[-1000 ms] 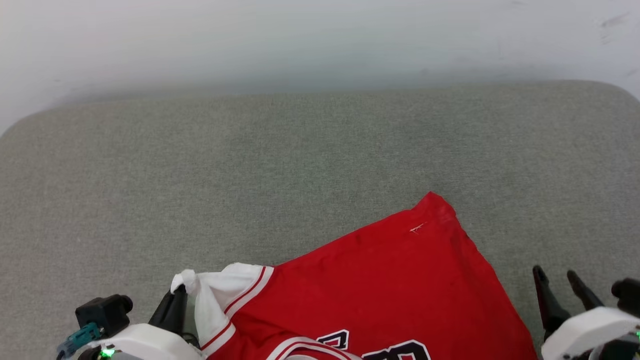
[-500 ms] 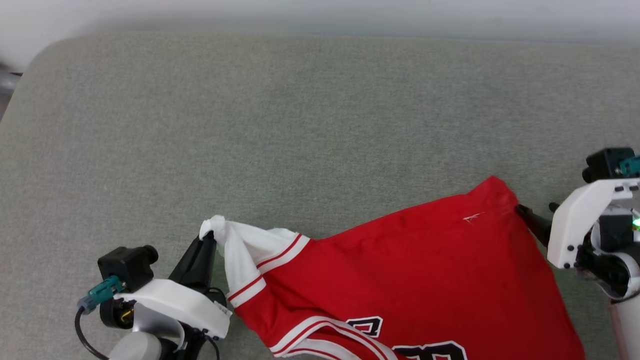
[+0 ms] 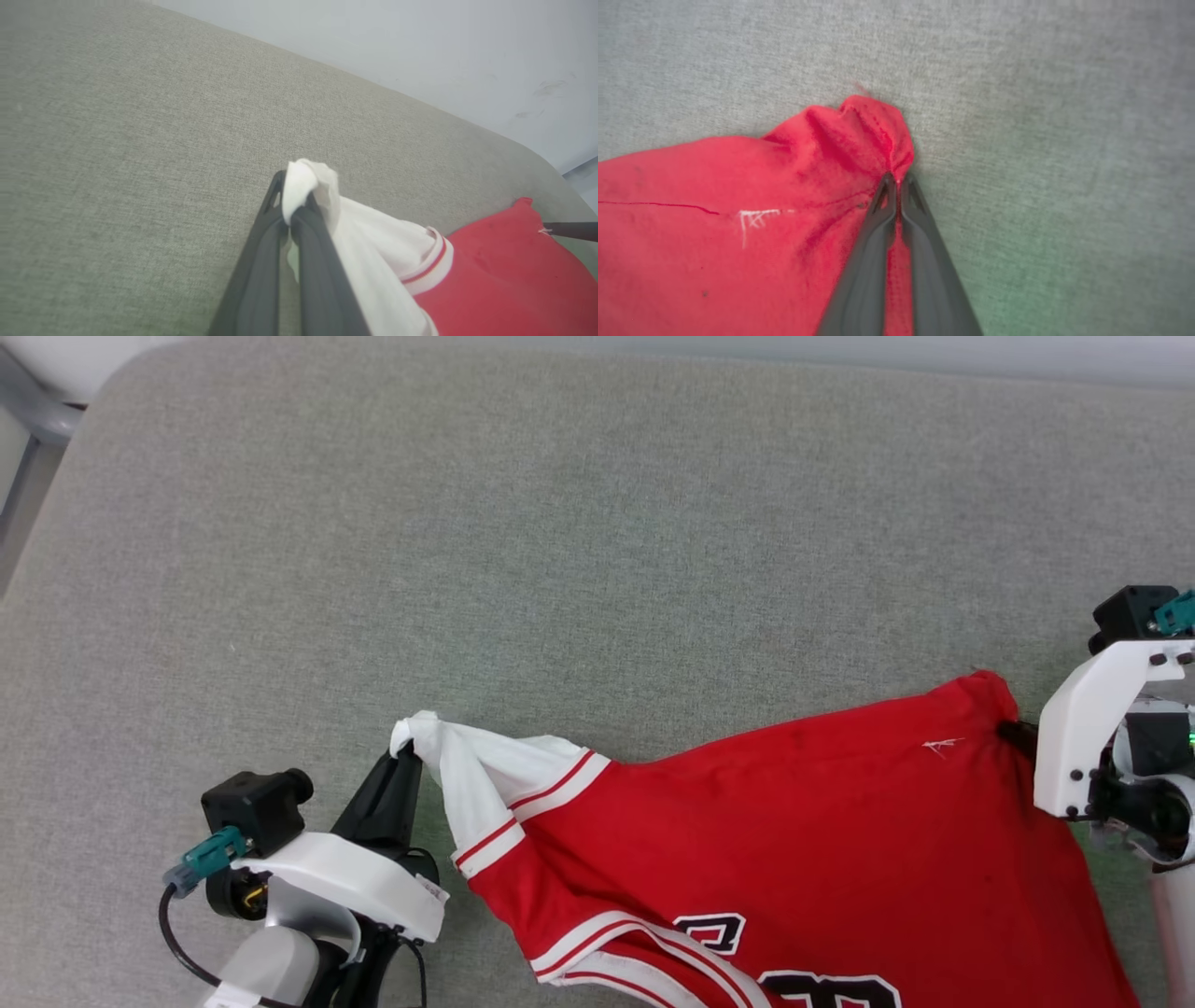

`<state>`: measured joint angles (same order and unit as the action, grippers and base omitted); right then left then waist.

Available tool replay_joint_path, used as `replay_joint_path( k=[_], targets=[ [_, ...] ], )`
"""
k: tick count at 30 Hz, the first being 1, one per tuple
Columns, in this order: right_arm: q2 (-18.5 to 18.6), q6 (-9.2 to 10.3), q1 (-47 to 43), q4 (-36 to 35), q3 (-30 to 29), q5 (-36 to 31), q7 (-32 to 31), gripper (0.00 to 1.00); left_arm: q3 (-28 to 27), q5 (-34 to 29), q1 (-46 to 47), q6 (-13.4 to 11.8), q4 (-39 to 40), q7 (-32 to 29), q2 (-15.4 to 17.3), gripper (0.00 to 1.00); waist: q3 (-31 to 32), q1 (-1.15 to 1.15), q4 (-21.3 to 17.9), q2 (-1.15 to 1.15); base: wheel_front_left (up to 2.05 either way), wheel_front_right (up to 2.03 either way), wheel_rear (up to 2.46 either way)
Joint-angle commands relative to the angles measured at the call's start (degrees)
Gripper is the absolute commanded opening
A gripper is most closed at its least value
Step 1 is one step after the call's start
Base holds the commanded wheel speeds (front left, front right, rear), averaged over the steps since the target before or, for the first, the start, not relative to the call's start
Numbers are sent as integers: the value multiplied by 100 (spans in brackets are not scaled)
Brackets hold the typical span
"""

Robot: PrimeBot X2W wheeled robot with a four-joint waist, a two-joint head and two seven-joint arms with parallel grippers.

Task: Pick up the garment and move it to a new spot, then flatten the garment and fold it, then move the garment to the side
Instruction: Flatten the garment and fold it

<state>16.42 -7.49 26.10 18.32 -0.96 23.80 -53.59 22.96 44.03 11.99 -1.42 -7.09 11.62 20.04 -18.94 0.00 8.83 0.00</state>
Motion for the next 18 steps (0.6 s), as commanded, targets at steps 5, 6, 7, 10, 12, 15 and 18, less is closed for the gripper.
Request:
replay_joint_path(
  k=[5,6,7,10,12,15,18],
  targets=[
    [3,2,75,-262,-7,-96,575,0,-101,-99,133,20,-18,66,200,0,351,0,-134,0,0,0,0],
    [7,2,126,-326,-30,-145,700,0,-128,-112,173,10,-14,53,255,0,417,0,-163,0,0,0,0],
    [12,1,169,-376,-34,-207,802,0,-170,-125,225,-1,3,42,305,0,481,0,-192,0,0,0,0],
    [-26,1,303,-487,-101,-346,1062,0,-289,-144,458,2,32,-30,471,0,671,0,-289,0,0,0,0],
    [-61,1,427,-511,-136,-438,1227,0,-389,-100,691,39,0,-89,571,0,773,0,-362,0,0,0,0],
    [-109,2,656,-500,-195,-569,1450,0,-509,-51,1167,54,-72,-202,644,0,847,0,-443,0,0,0,0],
    [-169,2,969,-428,-183,-691,1653,0,-610,1,1690,80,-241,-330,685,0,843,0,-531,0,0,0,0]
  ],
)
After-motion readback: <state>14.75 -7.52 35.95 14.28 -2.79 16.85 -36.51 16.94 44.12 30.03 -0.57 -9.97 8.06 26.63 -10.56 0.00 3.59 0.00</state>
